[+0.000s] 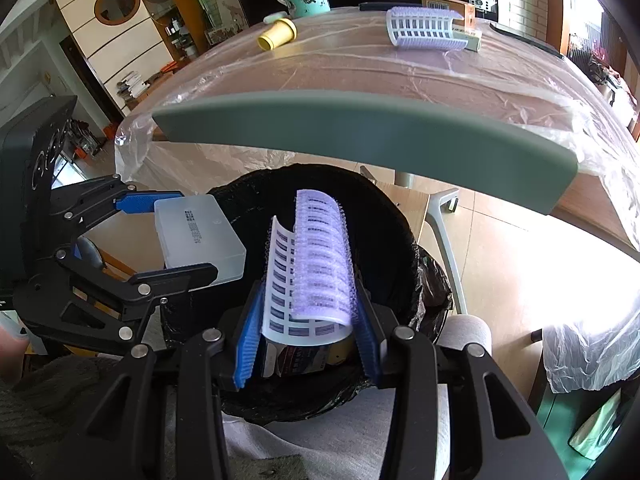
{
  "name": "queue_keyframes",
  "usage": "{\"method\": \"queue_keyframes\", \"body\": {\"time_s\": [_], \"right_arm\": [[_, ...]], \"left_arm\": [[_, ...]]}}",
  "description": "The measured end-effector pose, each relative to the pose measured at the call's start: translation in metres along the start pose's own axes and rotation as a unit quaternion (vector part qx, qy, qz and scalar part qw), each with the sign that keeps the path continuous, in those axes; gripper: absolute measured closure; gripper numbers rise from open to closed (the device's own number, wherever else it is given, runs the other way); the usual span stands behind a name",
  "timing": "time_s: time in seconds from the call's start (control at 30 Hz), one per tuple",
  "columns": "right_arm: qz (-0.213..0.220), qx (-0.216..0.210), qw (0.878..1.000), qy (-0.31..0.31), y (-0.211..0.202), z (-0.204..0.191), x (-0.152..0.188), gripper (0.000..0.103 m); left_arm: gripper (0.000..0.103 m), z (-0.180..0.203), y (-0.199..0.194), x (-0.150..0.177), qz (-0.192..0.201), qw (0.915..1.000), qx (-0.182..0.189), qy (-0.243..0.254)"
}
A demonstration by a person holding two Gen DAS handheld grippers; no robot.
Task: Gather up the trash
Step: 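Open both tools to drop the container and rack into the bin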
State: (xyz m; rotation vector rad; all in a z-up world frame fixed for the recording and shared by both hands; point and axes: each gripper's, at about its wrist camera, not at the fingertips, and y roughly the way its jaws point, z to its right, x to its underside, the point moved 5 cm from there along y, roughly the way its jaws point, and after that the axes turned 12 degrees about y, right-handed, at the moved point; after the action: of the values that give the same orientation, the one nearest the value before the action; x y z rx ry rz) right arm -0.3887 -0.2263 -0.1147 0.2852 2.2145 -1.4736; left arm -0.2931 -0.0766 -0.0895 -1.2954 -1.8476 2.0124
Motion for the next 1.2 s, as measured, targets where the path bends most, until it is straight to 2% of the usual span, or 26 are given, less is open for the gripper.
{"method": "queue_keyframes", "body": {"time_s": [1.2], "right_arm": [[-0.011,0.010,1.000,-0.011,0.0088,0.0006,-0.0004,0.061]], "left_arm": [[0.021,0.0050,0.0102,-0.0005,-0.014,0.9998,-0.008,0.009]]}}
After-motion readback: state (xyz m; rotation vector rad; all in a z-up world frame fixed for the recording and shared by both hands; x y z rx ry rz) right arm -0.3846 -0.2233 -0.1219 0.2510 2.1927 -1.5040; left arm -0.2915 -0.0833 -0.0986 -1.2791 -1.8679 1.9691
